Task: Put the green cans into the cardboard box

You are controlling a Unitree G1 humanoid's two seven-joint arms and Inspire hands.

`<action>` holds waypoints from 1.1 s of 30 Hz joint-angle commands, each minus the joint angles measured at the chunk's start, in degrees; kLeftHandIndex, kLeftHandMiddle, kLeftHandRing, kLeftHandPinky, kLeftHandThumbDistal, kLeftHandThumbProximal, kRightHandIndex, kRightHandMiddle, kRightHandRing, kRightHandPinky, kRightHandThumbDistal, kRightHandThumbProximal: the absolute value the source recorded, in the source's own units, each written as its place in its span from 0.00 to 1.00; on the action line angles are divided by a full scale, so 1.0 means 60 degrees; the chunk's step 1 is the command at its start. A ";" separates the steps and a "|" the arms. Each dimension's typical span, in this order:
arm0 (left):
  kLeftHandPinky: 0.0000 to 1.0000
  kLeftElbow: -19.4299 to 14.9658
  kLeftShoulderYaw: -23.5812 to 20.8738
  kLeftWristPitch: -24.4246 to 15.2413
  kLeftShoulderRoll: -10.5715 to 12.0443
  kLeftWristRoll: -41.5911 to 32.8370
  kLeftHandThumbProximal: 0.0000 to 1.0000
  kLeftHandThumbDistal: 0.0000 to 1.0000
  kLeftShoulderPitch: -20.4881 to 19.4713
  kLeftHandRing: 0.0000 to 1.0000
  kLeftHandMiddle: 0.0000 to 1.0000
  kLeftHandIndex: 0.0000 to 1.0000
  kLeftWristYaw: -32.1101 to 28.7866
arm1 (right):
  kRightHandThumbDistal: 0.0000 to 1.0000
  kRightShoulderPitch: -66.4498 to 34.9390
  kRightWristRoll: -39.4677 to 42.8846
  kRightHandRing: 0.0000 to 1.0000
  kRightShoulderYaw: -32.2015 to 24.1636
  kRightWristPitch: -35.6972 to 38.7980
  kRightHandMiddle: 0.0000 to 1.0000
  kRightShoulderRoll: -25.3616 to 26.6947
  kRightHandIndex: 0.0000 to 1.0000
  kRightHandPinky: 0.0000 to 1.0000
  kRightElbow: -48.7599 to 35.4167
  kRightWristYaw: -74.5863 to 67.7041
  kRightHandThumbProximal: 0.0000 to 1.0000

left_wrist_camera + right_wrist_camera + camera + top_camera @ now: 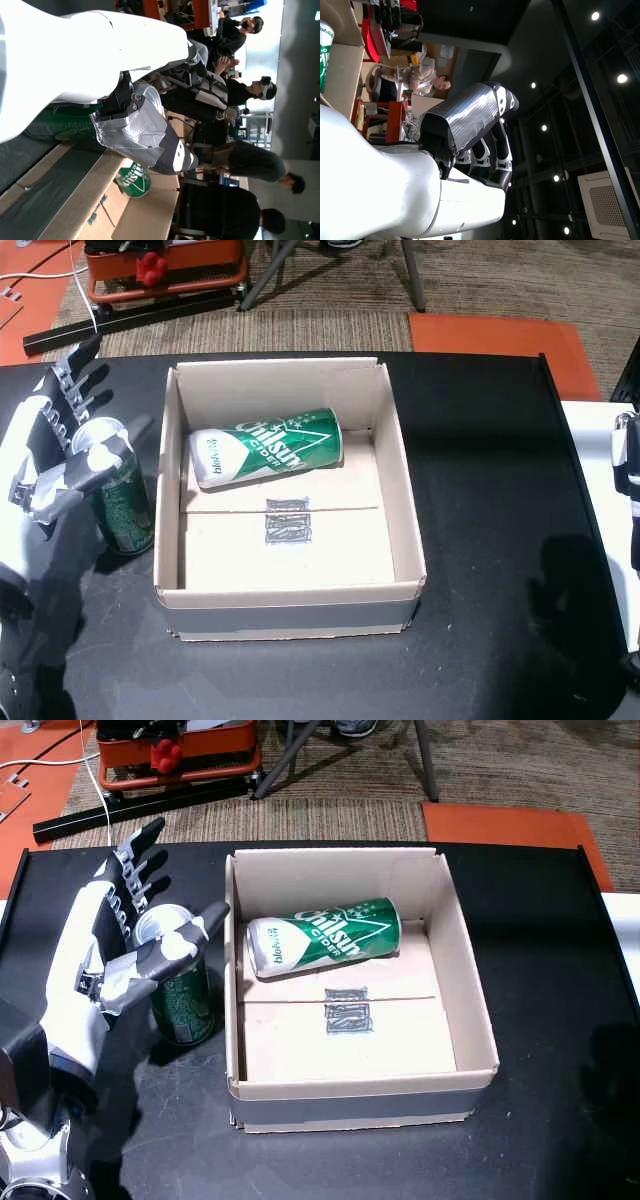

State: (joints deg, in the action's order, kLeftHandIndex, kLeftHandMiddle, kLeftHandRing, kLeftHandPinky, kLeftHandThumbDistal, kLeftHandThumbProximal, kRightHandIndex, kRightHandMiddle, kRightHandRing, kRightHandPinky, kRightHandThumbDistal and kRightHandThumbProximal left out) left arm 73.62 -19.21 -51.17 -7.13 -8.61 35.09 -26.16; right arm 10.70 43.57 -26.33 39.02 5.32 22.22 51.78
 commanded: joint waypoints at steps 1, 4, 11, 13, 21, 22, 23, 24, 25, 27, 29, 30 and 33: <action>0.93 0.0077 -0.0099 0.0137 -0.0005 -0.0135 0.15 0.86 -0.0044 1.00 0.96 0.92 -0.0060 | 0.78 -0.0158 0.0042 0.14 -0.0040 -0.0079 0.10 -0.0065 0.03 0.22 -0.0150 -0.0035 0.02; 0.93 0.0072 -0.0141 0.0111 -0.0010 -0.0101 0.15 0.86 -0.0050 0.99 0.95 0.93 -0.0069 | 0.78 -0.0177 0.0020 0.14 -0.0031 -0.0092 0.10 -0.0080 0.02 0.22 -0.0194 -0.0070 0.03; 0.93 0.0067 -0.0026 -0.0059 -0.0061 0.0072 0.15 0.84 -0.0070 0.99 0.95 0.93 0.0095 | 0.80 -0.0244 0.0018 0.13 0.0008 -0.0236 0.09 -0.0138 0.01 0.21 -0.0383 -0.0207 0.03; 0.92 0.0063 -0.0060 -0.0014 -0.0037 -0.0004 0.16 0.85 -0.0071 0.99 0.95 0.93 -0.0002 | 0.79 -0.0268 0.0044 0.14 0.0011 -0.0305 0.09 -0.0134 0.01 0.21 -0.0435 -0.0199 0.03; 0.91 0.0079 -0.0133 0.0114 -0.0009 -0.0047 0.12 0.81 -0.0081 0.98 0.96 0.95 -0.0236 | 0.79 -0.0267 0.0153 0.15 -0.0066 -0.0398 0.11 -0.0102 0.05 0.22 -0.0418 -0.0119 0.02; 0.91 0.0083 -0.0067 0.0090 -0.0040 0.0051 0.13 0.80 -0.0096 0.99 0.96 0.95 -0.0146 | 0.79 -0.0270 0.0156 0.15 -0.0066 -0.0397 0.11 -0.0103 0.05 0.22 -0.0423 -0.0119 0.02; 0.91 0.0089 0.0004 0.0069 -0.0073 0.0145 0.13 0.78 -0.0112 0.99 0.97 0.95 -0.0059 | 0.79 -0.0272 0.0156 0.15 -0.0068 -0.0395 0.10 -0.0105 0.05 0.22 -0.0424 -0.0123 0.02; 0.92 0.0096 0.0072 0.0047 -0.0102 0.0226 0.14 0.77 -0.0130 0.99 0.97 0.96 0.0019 | 0.80 -0.0272 0.0153 0.15 -0.0070 -0.0392 0.10 -0.0108 0.04 0.22 -0.0429 -0.0132 0.03; 0.92 0.0101 0.0121 0.0024 -0.0125 0.0275 0.14 0.77 -0.0146 0.99 0.97 0.96 0.0071 | 0.80 -0.0277 0.0147 0.15 -0.0067 -0.0386 0.10 -0.0117 0.04 0.22 -0.0437 -0.0137 0.03; 0.92 0.0105 0.0196 0.0020 -0.0147 0.0333 0.14 0.77 -0.0163 0.99 0.97 0.97 0.0172 | 0.80 -0.0286 0.0135 0.15 -0.0064 -0.0384 0.10 -0.0124 0.04 0.22 -0.0448 -0.0150 0.04; 0.92 0.0108 0.0258 0.0002 -0.0162 0.0403 0.14 0.77 -0.0172 0.98 0.97 0.98 0.0271 | 0.80 -0.0291 0.0140 0.15 -0.0063 -0.0410 0.10 -0.0121 0.04 0.22 -0.0461 -0.0165 0.04; 0.91 0.0107 0.0261 0.0014 -0.0166 0.0409 0.14 0.78 -0.0178 0.98 0.97 0.98 0.0273 | 0.79 -0.0294 0.0147 0.15 -0.0065 -0.0410 0.10 -0.0125 0.04 0.23 -0.0457 -0.0157 0.03; 0.91 0.0108 0.0302 -0.0016 -0.0191 0.0485 0.15 0.75 -0.0201 0.98 0.97 0.98 0.0329 | 0.79 -0.0294 0.0124 0.15 -0.0087 -0.0344 0.09 -0.0131 0.03 0.23 -0.0425 -0.0158 0.03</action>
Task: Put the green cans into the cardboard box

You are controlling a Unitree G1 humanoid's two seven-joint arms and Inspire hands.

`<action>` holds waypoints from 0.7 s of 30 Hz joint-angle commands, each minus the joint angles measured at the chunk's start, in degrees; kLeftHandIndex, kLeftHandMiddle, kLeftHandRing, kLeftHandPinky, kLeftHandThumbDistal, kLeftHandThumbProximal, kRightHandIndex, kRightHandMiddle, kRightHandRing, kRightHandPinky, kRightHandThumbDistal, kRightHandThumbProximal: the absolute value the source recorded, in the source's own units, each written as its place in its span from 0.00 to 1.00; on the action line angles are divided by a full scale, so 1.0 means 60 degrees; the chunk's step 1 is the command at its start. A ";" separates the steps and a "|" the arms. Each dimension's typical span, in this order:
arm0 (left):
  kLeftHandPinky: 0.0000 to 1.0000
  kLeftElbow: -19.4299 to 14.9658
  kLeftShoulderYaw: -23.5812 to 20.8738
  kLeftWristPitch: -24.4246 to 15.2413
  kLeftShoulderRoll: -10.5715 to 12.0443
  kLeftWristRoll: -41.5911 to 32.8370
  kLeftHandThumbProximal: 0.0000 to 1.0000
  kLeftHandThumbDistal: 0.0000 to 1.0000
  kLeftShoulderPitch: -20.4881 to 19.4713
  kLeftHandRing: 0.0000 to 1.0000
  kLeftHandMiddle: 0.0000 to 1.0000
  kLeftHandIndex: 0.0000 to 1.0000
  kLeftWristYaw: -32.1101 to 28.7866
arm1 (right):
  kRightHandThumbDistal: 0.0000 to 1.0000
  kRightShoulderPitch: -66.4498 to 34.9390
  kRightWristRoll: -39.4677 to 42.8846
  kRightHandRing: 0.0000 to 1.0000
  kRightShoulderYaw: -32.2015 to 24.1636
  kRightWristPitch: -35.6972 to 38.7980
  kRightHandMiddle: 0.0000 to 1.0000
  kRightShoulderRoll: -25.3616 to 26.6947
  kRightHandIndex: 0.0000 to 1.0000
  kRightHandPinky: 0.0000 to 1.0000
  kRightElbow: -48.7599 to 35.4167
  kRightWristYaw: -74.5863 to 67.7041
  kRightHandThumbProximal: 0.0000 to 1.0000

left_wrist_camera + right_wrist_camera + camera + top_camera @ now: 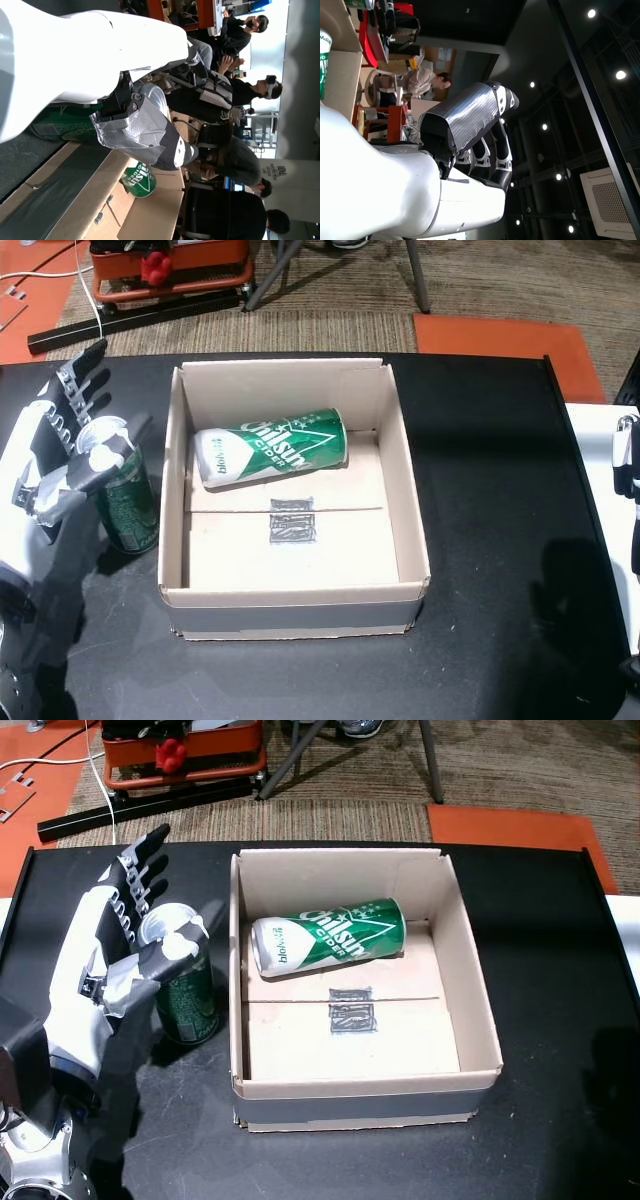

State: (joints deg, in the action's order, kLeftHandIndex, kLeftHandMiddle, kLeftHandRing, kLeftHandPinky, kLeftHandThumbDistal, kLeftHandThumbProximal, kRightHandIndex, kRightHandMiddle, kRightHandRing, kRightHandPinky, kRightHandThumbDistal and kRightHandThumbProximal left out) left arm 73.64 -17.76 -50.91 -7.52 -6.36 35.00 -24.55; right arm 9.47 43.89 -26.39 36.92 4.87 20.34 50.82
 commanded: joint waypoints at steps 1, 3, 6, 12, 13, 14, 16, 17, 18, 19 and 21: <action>0.91 0.0103 0.0070 -0.0085 -0.0132 0.0119 0.15 0.75 -0.0193 0.98 0.96 0.98 0.0056 | 0.78 -0.0096 0.0073 0.14 -0.0073 0.0006 0.09 -0.0062 0.02 0.22 -0.0141 -0.0003 0.03; 0.90 0.0104 0.0104 -0.0091 -0.0151 0.0135 0.15 0.74 -0.0199 0.97 0.96 0.97 0.0054 | 0.78 -0.0110 0.0095 0.14 -0.0061 -0.0026 0.08 -0.0078 0.02 0.22 -0.0210 -0.0021 0.03; 0.88 0.0126 0.0045 0.0097 -0.0148 -0.0002 0.13 0.76 -0.0184 0.94 0.94 0.97 -0.0107 | 0.77 -0.0106 0.0078 0.14 -0.0057 0.0004 0.08 -0.0110 0.02 0.22 -0.0273 -0.0067 0.02; 0.88 0.0207 0.0350 0.0343 -0.0288 0.0446 0.15 0.82 -0.0185 0.89 0.88 0.90 0.0383 | 0.69 -0.0019 -0.0001 0.13 -0.0093 0.0195 0.07 -0.0087 0.01 0.22 -0.0381 -0.0140 0.00; 0.88 0.0219 0.0395 0.0409 -0.0299 0.0495 0.15 0.83 -0.0183 0.89 0.88 0.91 0.0428 | 0.69 0.0019 0.0033 0.13 -0.0098 0.0208 0.07 -0.0053 0.00 0.22 -0.0406 -0.0094 0.00; 0.88 0.0227 0.0441 0.0450 -0.0309 0.0558 0.16 0.84 -0.0183 0.88 0.88 0.91 0.0493 | 0.70 0.0058 0.0073 0.13 -0.0105 0.0214 0.06 -0.0022 0.00 0.23 -0.0418 -0.0041 0.00; 0.89 0.0237 0.0573 0.0506 -0.0346 0.0713 0.18 0.87 -0.0199 0.89 0.88 0.90 0.0650 | 0.71 0.0175 0.0202 0.12 -0.0137 0.0196 0.05 0.0039 0.00 0.24 -0.0419 0.0120 0.00; 0.89 0.0237 0.0646 0.0518 -0.0363 0.0796 0.19 0.88 -0.0210 0.88 0.88 0.90 0.0747 | 0.72 0.0218 0.0256 0.11 -0.0154 0.0157 0.04 0.0058 0.00 0.24 -0.0427 0.0171 0.00; 0.89 0.0235 0.0716 0.0519 -0.0379 0.0864 0.19 0.87 -0.0219 0.88 0.88 0.89 0.0829 | 0.73 0.0245 0.0284 0.11 -0.0165 0.0115 0.04 0.0066 0.00 0.24 -0.0450 0.0189 0.00; 0.89 0.0232 0.0779 0.0513 -0.0395 0.0917 0.19 0.87 -0.0229 0.88 0.88 0.89 0.0892 | 0.74 0.0264 0.0294 0.11 -0.0172 0.0081 0.03 0.0066 0.00 0.24 -0.0472 0.0187 0.00; 0.89 0.0230 0.0820 0.0522 -0.0404 0.0908 0.18 0.87 -0.0247 0.88 0.88 0.90 0.0853 | 0.73 0.0305 0.0314 0.11 -0.0184 0.0071 0.03 0.0064 0.00 0.25 -0.0475 0.0236 0.00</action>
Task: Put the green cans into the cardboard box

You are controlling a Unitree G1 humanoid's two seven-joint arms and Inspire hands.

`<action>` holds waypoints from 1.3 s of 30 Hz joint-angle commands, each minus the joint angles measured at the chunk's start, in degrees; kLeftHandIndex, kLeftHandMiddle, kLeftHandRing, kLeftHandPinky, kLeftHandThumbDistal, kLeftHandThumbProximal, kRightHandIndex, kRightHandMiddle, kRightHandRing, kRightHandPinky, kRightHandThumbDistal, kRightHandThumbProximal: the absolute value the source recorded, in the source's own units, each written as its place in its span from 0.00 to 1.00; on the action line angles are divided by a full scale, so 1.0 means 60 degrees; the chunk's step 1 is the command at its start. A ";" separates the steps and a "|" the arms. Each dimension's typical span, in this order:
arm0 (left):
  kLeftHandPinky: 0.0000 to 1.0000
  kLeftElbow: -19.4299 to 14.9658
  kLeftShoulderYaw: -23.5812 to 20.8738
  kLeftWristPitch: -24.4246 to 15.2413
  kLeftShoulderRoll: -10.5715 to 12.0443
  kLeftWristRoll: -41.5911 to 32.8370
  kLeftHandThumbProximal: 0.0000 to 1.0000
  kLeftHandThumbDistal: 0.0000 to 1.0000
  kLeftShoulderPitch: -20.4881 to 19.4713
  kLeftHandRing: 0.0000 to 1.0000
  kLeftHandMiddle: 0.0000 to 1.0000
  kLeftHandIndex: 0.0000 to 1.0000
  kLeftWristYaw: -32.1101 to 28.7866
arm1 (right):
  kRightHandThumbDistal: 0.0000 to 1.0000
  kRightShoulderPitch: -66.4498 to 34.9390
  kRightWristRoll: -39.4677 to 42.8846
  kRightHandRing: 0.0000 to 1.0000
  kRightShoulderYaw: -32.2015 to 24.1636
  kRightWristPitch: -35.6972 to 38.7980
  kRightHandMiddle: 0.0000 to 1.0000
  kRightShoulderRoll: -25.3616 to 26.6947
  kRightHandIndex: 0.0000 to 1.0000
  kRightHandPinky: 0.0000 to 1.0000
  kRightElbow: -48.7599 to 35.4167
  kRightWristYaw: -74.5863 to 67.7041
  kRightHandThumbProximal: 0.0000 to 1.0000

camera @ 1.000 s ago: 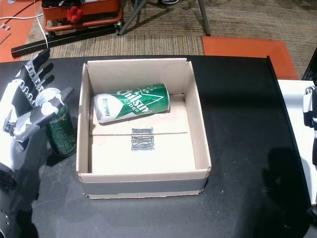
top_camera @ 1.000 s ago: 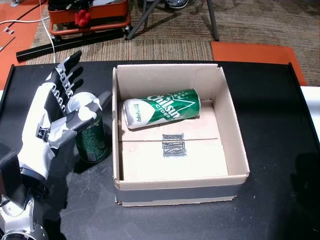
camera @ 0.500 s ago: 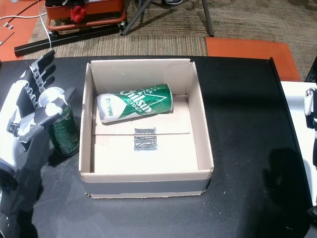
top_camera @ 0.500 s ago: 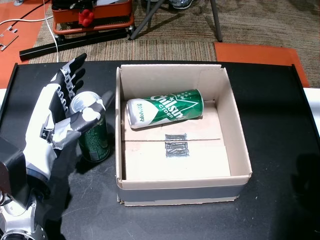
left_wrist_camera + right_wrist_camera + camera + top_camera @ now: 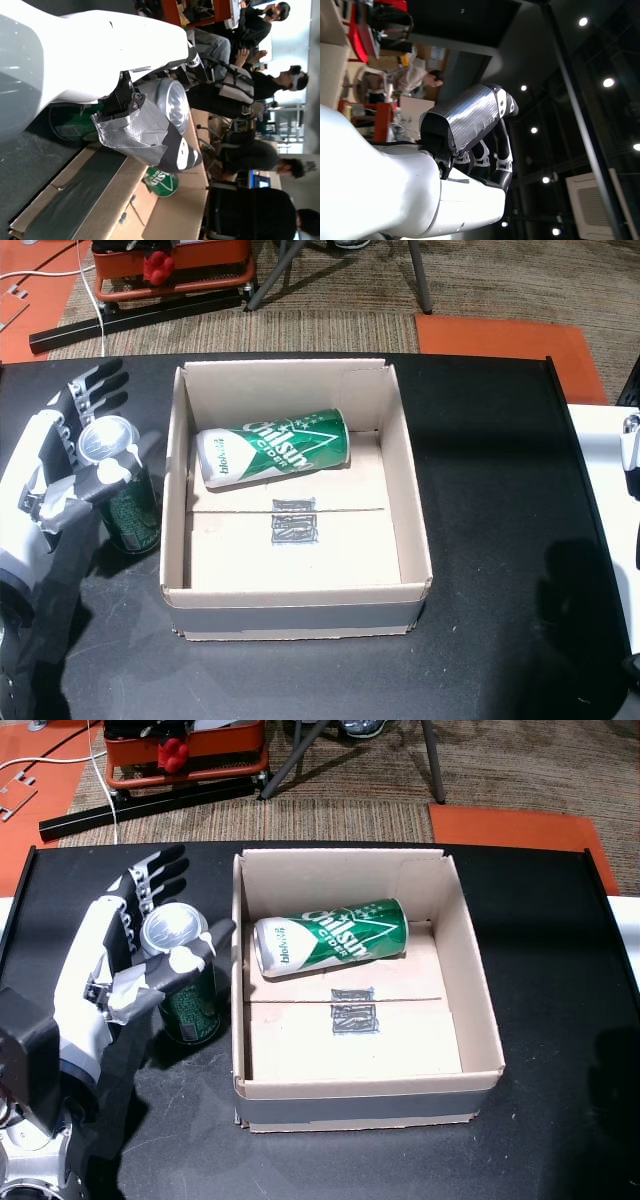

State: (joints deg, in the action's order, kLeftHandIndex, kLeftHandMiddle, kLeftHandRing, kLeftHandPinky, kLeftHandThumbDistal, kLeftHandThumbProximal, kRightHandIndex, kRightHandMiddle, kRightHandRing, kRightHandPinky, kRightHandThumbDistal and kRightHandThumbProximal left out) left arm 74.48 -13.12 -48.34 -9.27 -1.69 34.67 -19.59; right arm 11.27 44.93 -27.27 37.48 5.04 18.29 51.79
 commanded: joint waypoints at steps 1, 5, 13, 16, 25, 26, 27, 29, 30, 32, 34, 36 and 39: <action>0.89 0.0090 0.0064 0.0093 -0.0124 0.0127 0.18 0.87 -0.0209 0.89 0.89 0.90 -0.0007 | 0.72 0.0022 0.0155 0.11 -0.0043 -0.0021 0.04 0.0032 0.00 0.25 -0.0128 0.0113 0.00; 0.90 0.0088 0.0031 0.0110 -0.0145 -0.0007 0.15 0.86 -0.0272 0.89 0.90 0.92 -0.0250 | 0.73 0.0028 0.0097 0.11 -0.0037 0.0029 0.04 -0.0030 0.00 0.24 -0.0148 0.0083 0.00; 0.90 0.0075 -0.0344 0.0278 -0.0106 -0.0338 0.13 0.83 -0.0283 0.89 0.89 0.92 -0.0871 | 0.72 -0.0001 0.0064 0.12 -0.0059 0.0183 0.05 -0.0080 0.01 0.23 -0.0130 0.0093 0.00; 0.89 0.0085 -0.0309 0.0291 -0.0126 -0.0276 0.14 0.84 -0.0289 0.88 0.88 0.91 -0.0854 | 0.72 -0.0054 0.0126 0.12 -0.0045 0.0106 0.05 -0.0081 0.01 0.23 -0.0217 0.0083 0.00; 0.86 0.0153 -0.0184 0.0492 -0.0159 -0.0202 0.10 0.80 -0.0268 0.86 0.86 0.87 -0.0681 | 0.69 -0.0156 0.0113 0.12 -0.0063 0.0132 0.05 -0.0108 0.02 0.24 -0.0318 0.0062 0.00; 0.86 0.0163 -0.0276 0.0585 -0.0129 -0.0304 0.10 0.80 -0.0255 0.85 0.85 0.87 -0.0760 | 0.69 -0.0156 0.0122 0.13 -0.0066 0.0142 0.05 -0.0109 0.02 0.25 -0.0311 0.0083 0.00; 0.86 0.0170 -0.0379 0.0675 -0.0099 -0.0403 0.10 0.80 -0.0240 0.85 0.85 0.87 -0.0854 | 0.69 -0.0147 0.0116 0.13 -0.0077 0.0184 0.05 -0.0111 0.01 0.25 -0.0285 0.0102 0.00; 0.85 0.0177 -0.0558 0.0816 -0.0054 -0.0568 0.09 0.79 -0.0217 0.84 0.85 0.87 -0.1005 | 0.70 -0.0147 0.0079 0.13 -0.0090 0.0231 0.05 -0.0120 0.02 0.25 -0.0265 0.0081 0.00; 0.85 0.0180 -0.0626 0.0888 -0.0043 -0.0635 0.09 0.79 -0.0207 0.84 0.85 0.88 -0.1067 | 0.70 -0.0154 0.0062 0.13 -0.0085 0.0232 0.05 -0.0132 0.02 0.24 -0.0283 0.0051 0.00; 0.84 0.0184 -0.0722 0.0984 -0.0040 -0.0723 0.09 0.77 -0.0195 0.83 0.85 0.88 -0.1177 | 0.70 -0.0162 0.0062 0.12 -0.0069 0.0207 0.05 -0.0153 0.01 0.24 -0.0323 0.0016 0.00; 0.82 0.0189 -0.0741 0.1041 -0.0065 -0.0710 0.08 0.77 -0.0188 0.82 0.83 0.88 -0.1216 | 0.69 -0.0149 0.0072 0.12 -0.0075 0.0213 0.04 -0.0157 0.01 0.24 -0.0301 0.0036 0.00; 0.81 0.0194 -0.0683 0.1085 -0.0111 -0.0598 0.09 0.77 -0.0181 0.80 0.82 0.86 -0.1120 | 0.69 -0.0151 0.0071 0.12 -0.0086 0.0220 0.05 -0.0164 0.01 0.24 -0.0292 0.0041 0.00; 0.80 0.0205 -0.0625 0.1209 -0.0162 -0.0492 0.08 0.78 -0.0167 0.79 0.81 0.86 -0.1013 | 0.70 -0.0172 0.0100 0.12 -0.0098 0.0184 0.05 -0.0163 0.01 0.24 -0.0318 0.0046 0.00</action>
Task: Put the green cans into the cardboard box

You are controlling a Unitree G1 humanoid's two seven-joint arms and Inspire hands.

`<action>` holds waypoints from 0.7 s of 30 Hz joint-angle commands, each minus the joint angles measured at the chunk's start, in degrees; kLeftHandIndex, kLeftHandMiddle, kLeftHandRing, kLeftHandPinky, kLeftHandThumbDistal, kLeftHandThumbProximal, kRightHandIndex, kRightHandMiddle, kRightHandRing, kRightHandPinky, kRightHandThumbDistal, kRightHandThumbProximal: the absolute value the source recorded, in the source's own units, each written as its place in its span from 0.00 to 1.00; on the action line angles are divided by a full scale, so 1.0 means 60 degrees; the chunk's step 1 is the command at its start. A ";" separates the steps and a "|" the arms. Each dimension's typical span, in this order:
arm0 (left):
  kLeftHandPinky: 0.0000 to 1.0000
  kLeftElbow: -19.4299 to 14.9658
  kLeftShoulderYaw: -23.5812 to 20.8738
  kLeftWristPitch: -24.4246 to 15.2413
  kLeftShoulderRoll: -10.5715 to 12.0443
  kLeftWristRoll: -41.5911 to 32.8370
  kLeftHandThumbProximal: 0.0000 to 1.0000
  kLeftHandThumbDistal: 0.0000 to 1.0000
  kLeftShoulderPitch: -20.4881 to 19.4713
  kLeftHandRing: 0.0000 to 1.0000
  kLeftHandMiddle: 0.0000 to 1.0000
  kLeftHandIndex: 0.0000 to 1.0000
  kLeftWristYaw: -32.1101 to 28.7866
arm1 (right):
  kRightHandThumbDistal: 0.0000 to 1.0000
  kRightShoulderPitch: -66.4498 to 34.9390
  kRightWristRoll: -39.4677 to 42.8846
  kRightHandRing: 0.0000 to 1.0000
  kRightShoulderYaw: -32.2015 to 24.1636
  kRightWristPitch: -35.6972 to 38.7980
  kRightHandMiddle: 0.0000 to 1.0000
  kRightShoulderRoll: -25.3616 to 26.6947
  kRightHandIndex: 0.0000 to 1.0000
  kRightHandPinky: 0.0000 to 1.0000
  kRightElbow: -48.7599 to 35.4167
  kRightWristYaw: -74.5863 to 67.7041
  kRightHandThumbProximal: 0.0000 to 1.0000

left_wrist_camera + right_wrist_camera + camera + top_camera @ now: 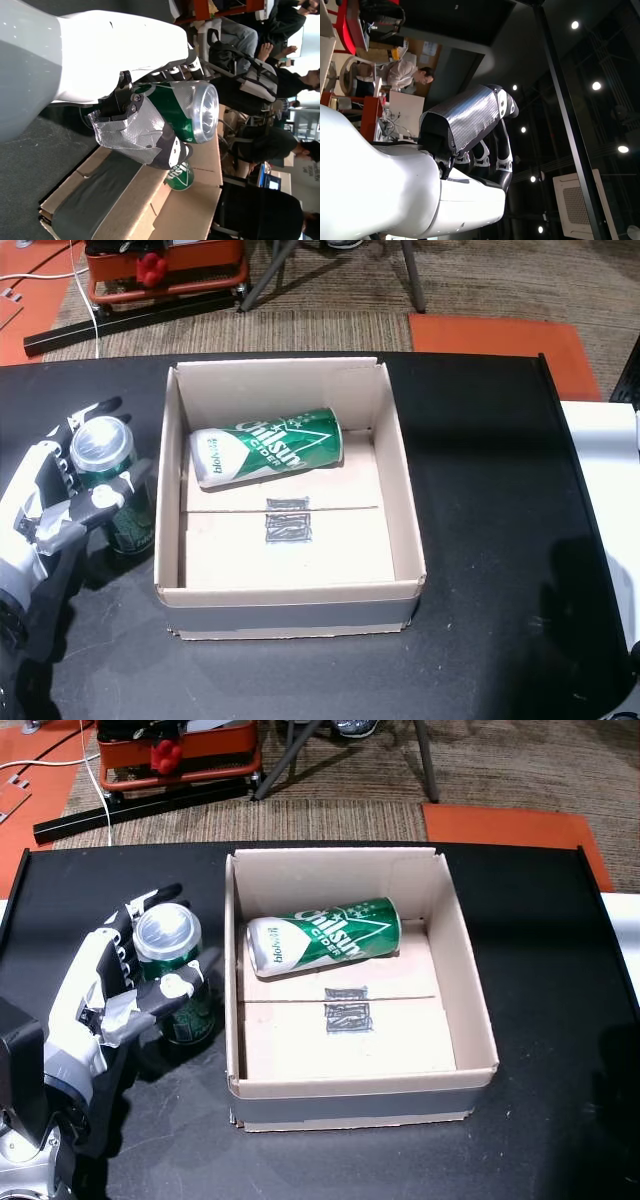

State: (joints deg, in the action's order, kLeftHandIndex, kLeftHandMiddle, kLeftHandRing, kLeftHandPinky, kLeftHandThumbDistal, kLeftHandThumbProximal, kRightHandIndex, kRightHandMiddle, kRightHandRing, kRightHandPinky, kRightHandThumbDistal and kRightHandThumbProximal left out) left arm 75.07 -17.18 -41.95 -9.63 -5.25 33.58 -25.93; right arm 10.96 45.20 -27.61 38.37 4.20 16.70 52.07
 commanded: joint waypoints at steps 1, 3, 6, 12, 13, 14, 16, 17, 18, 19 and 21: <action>0.79 0.0109 0.0052 0.0170 -0.0112 0.0106 0.07 0.77 0.0017 0.79 0.81 0.85 0.0044 | 0.70 -0.0129 0.0067 0.12 -0.0041 0.0018 0.05 -0.0023 0.01 0.24 -0.0074 -0.0001 0.00; 0.78 0.0111 0.0059 0.0224 -0.0130 0.0115 0.06 0.78 0.0018 0.78 0.80 0.85 0.0062 | 0.69 -0.0124 0.0099 0.12 -0.0057 0.0023 0.05 0.0002 0.01 0.25 -0.0052 0.0066 0.00; 0.78 0.0110 -0.0017 0.0377 -0.0110 0.0012 0.02 0.78 0.0028 0.78 0.79 0.85 -0.0002 | 0.70 -0.0110 0.0074 0.12 -0.0082 0.0040 0.05 0.0010 0.02 0.25 -0.0043 0.0051 0.00; 0.78 0.0108 -0.0065 0.0411 -0.0087 -0.0005 0.01 0.76 0.0014 0.77 0.78 0.85 0.0005 | 0.70 -0.0060 0.0092 0.14 -0.0105 0.0039 0.06 0.0045 0.03 0.25 0.0011 0.0125 0.00; 0.77 0.0108 -0.0067 0.0387 -0.0086 0.0000 0.01 0.75 0.0012 0.77 0.78 0.85 0.0008 | 0.71 -0.0056 0.0121 0.13 -0.0099 -0.0012 0.06 0.0045 0.03 0.25 -0.0001 0.0136 0.00; 0.77 0.0108 -0.0049 0.0353 -0.0094 0.0032 0.01 0.75 0.0012 0.77 0.78 0.85 0.0041 | 0.71 -0.0041 0.0136 0.13 -0.0098 -0.0029 0.06 0.0047 0.03 0.25 0.0009 0.0154 0.00; 0.77 0.0108 -0.0036 0.0318 -0.0104 0.0058 0.00 0.73 0.0015 0.76 0.78 0.86 0.0064 | 0.70 0.0005 0.0138 0.14 -0.0110 0.0004 0.06 0.0054 0.03 0.26 0.0063 0.0200 0.00; 0.76 0.0110 -0.0043 0.0325 -0.0106 0.0050 0.00 0.72 0.0018 0.76 0.78 0.86 0.0057 | 0.71 0.0020 0.0134 0.13 -0.0115 0.0012 0.06 0.0051 0.03 0.26 0.0078 0.0202 0.00; 0.76 0.0112 -0.0054 0.0352 -0.0106 0.0038 0.00 0.72 0.0022 0.76 0.78 0.86 0.0064 | 0.71 0.0026 0.0129 0.13 -0.0115 0.0000 0.06 0.0049 0.03 0.25 0.0077 0.0191 0.00; 0.76 0.0115 -0.0061 0.0373 -0.0105 0.0031 0.00 0.72 0.0026 0.76 0.78 0.86 0.0070 | 0.71 0.0026 0.0118 0.13 -0.0114 -0.0011 0.06 0.0046 0.03 0.25 0.0069 0.0172 0.00; 0.74 0.0124 -0.0090 0.0421 -0.0099 0.0000 0.00 0.72 0.0034 0.75 0.77 0.86 0.0057 | 0.71 0.0033 0.0093 0.13 -0.0114 0.0000 0.06 0.0039 0.03 0.25 0.0067 0.0145 0.00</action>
State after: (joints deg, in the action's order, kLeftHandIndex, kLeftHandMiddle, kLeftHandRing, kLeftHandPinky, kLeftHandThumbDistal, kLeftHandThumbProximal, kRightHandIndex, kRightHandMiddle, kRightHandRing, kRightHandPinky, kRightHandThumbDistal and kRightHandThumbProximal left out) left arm 75.13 -17.50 -40.10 -9.76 -5.26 33.58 -25.75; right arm 11.09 45.35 -28.04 38.33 4.22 16.75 52.92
